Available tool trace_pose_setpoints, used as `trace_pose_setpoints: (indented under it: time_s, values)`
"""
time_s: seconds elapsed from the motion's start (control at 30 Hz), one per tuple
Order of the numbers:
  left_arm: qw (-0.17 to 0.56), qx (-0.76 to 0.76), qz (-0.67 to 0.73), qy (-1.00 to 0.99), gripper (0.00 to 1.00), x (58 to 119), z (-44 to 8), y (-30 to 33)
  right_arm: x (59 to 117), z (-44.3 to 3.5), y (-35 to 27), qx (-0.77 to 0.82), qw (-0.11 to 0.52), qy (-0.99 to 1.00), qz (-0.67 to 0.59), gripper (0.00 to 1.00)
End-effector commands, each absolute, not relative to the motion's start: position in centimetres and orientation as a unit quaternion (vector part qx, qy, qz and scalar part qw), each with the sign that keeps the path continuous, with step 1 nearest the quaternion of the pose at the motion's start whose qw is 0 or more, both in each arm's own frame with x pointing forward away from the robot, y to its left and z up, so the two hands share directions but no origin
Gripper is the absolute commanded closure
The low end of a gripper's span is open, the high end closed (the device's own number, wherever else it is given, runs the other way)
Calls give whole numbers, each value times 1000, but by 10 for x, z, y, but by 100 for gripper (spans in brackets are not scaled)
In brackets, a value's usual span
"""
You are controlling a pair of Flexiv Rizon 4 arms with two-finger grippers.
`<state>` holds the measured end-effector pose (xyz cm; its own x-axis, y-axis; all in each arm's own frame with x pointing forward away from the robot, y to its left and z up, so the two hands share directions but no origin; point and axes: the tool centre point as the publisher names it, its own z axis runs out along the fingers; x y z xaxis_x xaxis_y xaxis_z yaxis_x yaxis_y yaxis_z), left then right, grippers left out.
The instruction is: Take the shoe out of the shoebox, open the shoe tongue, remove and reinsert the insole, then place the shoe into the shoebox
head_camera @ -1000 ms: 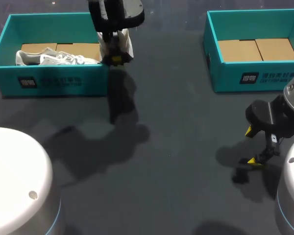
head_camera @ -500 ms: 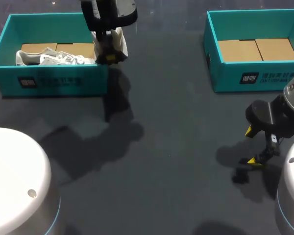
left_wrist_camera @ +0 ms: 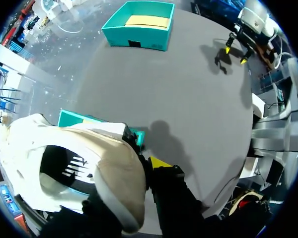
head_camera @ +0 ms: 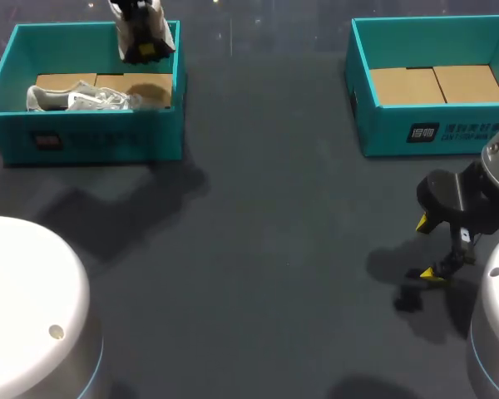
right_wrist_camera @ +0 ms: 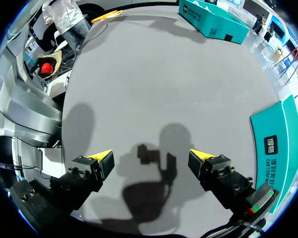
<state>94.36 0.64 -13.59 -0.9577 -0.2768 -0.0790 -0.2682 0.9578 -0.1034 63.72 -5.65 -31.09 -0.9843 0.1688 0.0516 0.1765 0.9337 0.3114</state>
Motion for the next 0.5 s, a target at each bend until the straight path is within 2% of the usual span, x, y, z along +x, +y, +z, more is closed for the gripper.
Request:
trace_pose_setpoints:
  time_s: [0.03, 0.5]
  values:
    - [27, -134, -53, 989, 100, 975, -136, 41, 635, -311, -57, -88, 11, -983, -158, 0]
    - [19, -114, -45, 992, 100, 1027, -140, 137, 635, -311, -57, -88, 11, -983, -158, 0]
